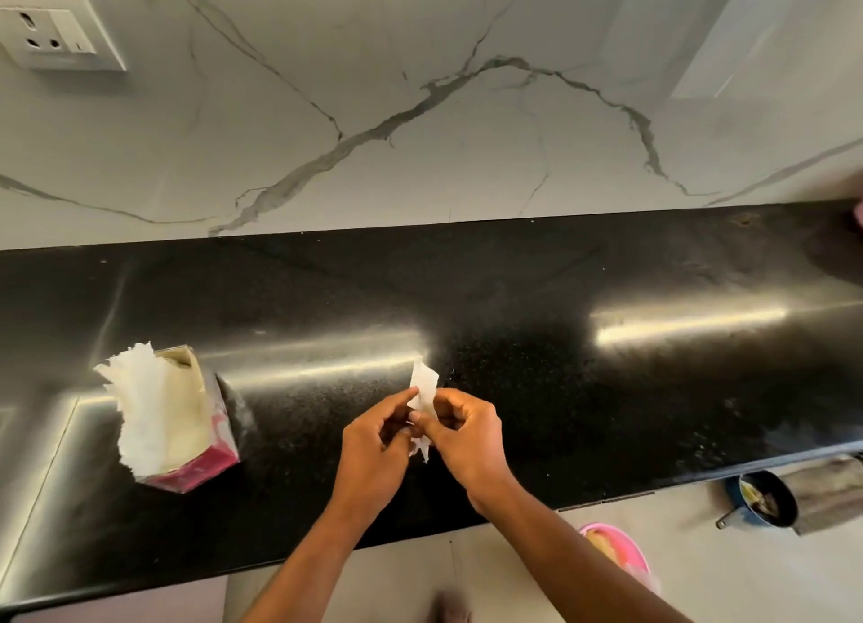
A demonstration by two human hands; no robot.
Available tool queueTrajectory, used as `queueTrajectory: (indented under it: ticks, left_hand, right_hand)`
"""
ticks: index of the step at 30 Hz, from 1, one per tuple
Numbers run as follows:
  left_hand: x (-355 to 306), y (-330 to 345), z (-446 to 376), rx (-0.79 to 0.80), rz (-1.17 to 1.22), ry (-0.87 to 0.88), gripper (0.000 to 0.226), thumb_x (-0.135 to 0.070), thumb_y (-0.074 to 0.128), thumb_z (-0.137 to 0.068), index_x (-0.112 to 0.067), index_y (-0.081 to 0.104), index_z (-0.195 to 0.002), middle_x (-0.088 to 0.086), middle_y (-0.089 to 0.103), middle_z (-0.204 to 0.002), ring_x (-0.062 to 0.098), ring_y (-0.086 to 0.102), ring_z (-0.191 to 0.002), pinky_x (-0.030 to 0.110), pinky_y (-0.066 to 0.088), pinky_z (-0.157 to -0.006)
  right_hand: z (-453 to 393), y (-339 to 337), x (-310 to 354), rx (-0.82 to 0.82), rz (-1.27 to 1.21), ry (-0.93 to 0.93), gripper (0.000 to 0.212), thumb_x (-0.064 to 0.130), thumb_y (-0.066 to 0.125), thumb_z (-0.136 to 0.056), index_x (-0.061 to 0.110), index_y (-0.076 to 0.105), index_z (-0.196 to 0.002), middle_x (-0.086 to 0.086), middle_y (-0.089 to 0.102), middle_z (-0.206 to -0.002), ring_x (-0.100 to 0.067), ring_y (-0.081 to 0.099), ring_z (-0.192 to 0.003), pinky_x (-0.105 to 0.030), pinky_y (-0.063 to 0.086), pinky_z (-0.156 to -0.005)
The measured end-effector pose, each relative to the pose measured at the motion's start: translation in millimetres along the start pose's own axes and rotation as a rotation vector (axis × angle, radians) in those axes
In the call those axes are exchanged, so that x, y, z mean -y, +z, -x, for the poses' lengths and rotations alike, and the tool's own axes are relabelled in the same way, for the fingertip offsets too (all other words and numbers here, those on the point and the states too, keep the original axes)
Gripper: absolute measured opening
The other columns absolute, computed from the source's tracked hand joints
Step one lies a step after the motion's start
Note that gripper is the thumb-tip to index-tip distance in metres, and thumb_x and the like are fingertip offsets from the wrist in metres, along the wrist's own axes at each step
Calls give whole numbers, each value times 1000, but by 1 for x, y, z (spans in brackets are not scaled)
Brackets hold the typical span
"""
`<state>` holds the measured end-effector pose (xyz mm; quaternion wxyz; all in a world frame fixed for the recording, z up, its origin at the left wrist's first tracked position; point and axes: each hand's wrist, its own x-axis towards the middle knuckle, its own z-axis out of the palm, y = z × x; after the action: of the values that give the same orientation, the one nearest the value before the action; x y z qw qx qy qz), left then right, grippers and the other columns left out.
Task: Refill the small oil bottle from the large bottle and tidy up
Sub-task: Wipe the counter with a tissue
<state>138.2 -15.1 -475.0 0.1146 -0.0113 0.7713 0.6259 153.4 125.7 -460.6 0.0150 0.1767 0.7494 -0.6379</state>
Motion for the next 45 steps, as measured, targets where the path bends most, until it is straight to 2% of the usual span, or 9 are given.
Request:
queueTrajectory:
  ticks: [5, 9, 17, 23, 26, 32, 36, 41, 45]
  left_hand:
    - [11, -3, -3, -134, -12, -129, 41, -8, 82, -91, -29, 72, -124, -3, 74, -112, 17, 77, -86, 38, 67, -70]
    - [11, -5, -10, 68, 89, -404, 22, -22, 80, -95, -22, 75, -116, 3, 78, -103, 12, 72, -76, 25, 52, -53]
    - [9, 18, -18, -33, 313, -599, 6, -6, 74, -97, -4, 78, -100, 20, 81, -92, 23, 74, -77, 30, 63, -66]
    - [14, 33, -40, -107, 292, -475, 5, -2, 74, -97, -5, 78, -95, 15, 80, -92, 25, 78, -81, 40, 67, -76]
    - [15, 36, -50, -73, 250, -418, 9, -3, 73, -97, -8, 79, -101, 10, 81, -92, 25, 80, -88, 38, 67, -79]
    - [37, -3, -32, -139, -349, -55, 49, -18, 85, -89, -29, 67, -134, -11, 68, -132, 4, 64, -121, 27, 54, -106]
    - [53, -58, -16, 20, -880, 19, 118, -69, 82, -76, -30, 19, -168, -6, 19, -174, 17, 15, -162, 43, 16, -133]
    - [76, -82, -9, 266, -1154, -38, 151, -110, 29, -59, -18, -30, -163, 0, -38, -170, 21, -37, -156, 53, -16, -129]
    - [73, -77, -13, 315, -1151, -80, 157, -108, 43, -61, -13, -34, -160, 4, -46, -165, 27, -43, -152, 59, -16, -128]
  right_hand:
    - [-7, -8, -16, -32, -237, 212, 16, -1, 74, -93, 10, 79, -103, -10, 81, -97, -30, 79, -94, -47, 65, -85]
    - [-12, -22, -21, 79, -372, 284, 16, -4, 73, -92, 2, 78, -106, -20, 79, -104, -36, 76, -101, -46, 63, -88]
    - [-22, -40, -36, 86, 411, -266, 43, -17, 64, -84, 17, 84, -101, 10, 74, -109, -1, 68, -104, -20, 59, -83]
    - [-49, -45, -30, 134, 114, 76, 17, 27, 70, -100, 22, 85, -95, 1, 81, -97, -20, 76, -95, -38, 62, -87]
    - [-66, -46, -33, 6, 332, 27, 12, 20, 84, -88, 26, 85, -98, 12, 79, -96, -6, 74, -91, -23, 61, -85]
    - [-92, -42, -46, -117, 547, -133, 22, 2, 77, -86, 16, 82, -103, 11, 70, -100, 1, 63, -86, -4, 46, -75]
    - [-90, -42, -55, -114, 859, -348, 16, 0, 77, -86, 5, 79, -102, -4, 62, -112, -23, 57, -102, -33, 53, -85]
    - [-78, -28, -49, 23, 1050, -352, 29, 18, 61, -104, -1, 69, -125, -13, 60, -125, -29, 57, -113, -41, 57, -95]
    - [-70, -14, -52, 62, 1085, -300, 41, 15, 64, -102, 1, 59, -140, -12, 54, -138, -27, 53, -125, -34, 53, -100]
